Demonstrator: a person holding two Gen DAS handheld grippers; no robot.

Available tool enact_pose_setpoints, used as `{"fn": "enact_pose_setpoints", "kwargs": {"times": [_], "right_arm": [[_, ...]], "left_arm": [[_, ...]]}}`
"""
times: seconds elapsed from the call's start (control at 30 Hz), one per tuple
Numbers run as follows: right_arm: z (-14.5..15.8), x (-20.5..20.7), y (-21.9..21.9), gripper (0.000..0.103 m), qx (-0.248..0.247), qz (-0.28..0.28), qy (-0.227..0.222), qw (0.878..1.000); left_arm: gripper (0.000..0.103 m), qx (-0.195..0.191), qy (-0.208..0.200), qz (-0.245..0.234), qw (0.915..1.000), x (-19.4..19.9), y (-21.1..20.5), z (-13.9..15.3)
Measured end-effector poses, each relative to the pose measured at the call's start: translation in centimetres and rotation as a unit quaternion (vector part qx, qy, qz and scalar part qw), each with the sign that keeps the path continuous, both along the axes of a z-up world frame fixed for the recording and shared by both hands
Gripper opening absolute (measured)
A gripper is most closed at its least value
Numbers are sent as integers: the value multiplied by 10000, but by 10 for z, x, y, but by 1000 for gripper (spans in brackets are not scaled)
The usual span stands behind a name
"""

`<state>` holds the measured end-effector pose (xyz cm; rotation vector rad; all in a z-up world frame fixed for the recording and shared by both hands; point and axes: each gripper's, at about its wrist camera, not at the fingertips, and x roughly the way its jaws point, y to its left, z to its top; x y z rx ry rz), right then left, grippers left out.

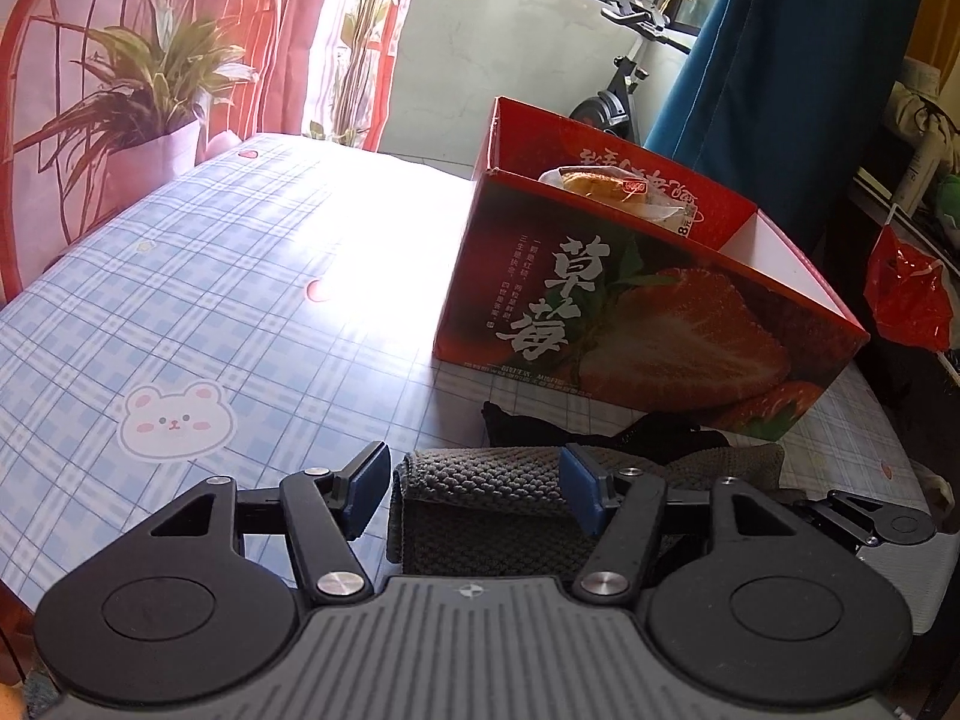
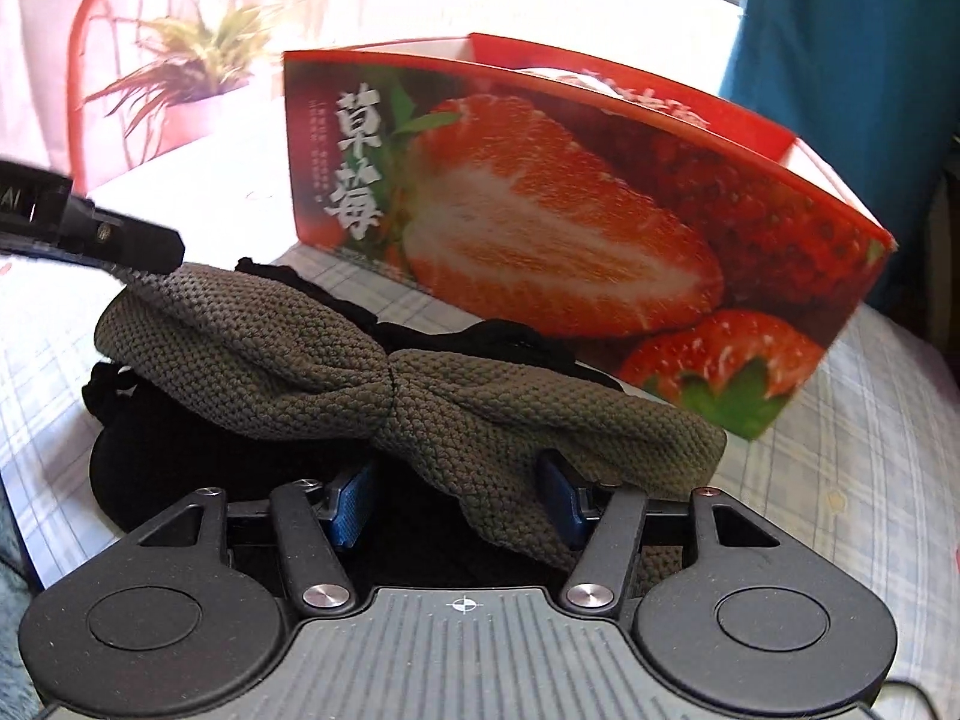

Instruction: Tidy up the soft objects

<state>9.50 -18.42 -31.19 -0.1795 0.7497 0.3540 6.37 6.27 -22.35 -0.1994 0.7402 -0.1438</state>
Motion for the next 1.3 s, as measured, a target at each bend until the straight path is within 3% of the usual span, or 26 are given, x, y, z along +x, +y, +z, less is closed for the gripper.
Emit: {"fn": "enact_pose_setpoints", "kwargs": {"times": [0.2,0.37,0.67,0.93,1.1,1.3], "right_arm": [[-3,-14,-2,55,147,-133,-268,9994],[-2,-29,-12,63,506,-102,-449,9977],[14,-42,-40,88,1339,-460,-768,9869],[14,-38,-44,102,1161,-939,-910,9846],[8,-37,-53,102,1083,-1417,-1061,9782],[1,-31,-58,98,1155,-1350,-921,9798]], "left_arm": [[68,-84,171,-122,9997,3,-7,-15],[68,-261,182,-103,9994,4,-3,-21],[68,-274,322,-92,9991,7,-2,-31],[68,-228,320,-93,9992,8,-2,-33],[68,-252,191,16,9995,3,1,-29],[72,-237,83,-28,9997,2,-1,-25]]}}
